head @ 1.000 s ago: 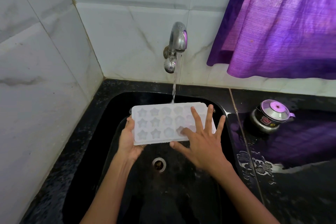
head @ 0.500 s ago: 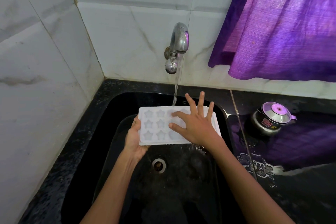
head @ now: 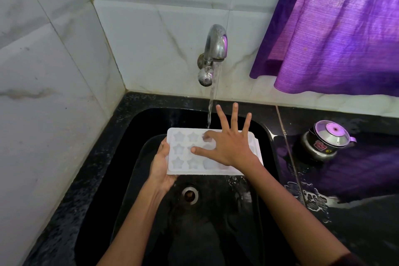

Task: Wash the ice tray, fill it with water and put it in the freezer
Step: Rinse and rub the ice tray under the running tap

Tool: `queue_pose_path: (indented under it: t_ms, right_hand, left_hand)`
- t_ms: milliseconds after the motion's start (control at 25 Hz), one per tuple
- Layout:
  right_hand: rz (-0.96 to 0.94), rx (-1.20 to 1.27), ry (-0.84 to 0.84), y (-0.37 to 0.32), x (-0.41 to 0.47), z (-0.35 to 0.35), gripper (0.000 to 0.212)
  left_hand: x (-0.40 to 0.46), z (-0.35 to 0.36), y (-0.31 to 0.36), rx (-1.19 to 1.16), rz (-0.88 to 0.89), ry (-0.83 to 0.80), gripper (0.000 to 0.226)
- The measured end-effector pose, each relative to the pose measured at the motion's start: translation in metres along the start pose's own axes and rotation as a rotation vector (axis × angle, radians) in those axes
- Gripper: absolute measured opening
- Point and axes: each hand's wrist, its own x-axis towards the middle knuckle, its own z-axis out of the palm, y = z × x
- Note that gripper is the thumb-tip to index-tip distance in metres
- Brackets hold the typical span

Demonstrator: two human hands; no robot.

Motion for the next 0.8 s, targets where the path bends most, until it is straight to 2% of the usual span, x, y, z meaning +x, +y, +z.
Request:
queue_pose_path:
  t_ms: [120,280,480,640,800]
  right_hand:
    - [-0.018,-0.055,0.015,-0.001,-0.001,0.002,0.078]
    - [-0.013,0.051,-0.165,-0.003,0.005,-0.002,0.087]
    - [0.016,-0.004,-0.042,-0.006,0.002,0.0,0.092]
    - [-0.01,0.066,-0.112,-0.008,-0.001,0.002,0.088]
    - [0.031,0.041,-0.087,-0.008,-0.004,0.005,0.084]
  left_hand:
    - [-0.001,-0.003,0.0,-0.008,0.017,0.025,0.046]
    - [-0.001,-0.006,0.002,-0.026,0.017,0.049,0.046]
    - [-0.002,-0.004,0.004,-0.017,0.061,0.034,0.04]
    - [-0.001,-0.009,0.002,-0.004,0.037,0.037,0.044]
    - [-0.003,-0.01,-0.005,-0.025,0.067,0.009,0.038]
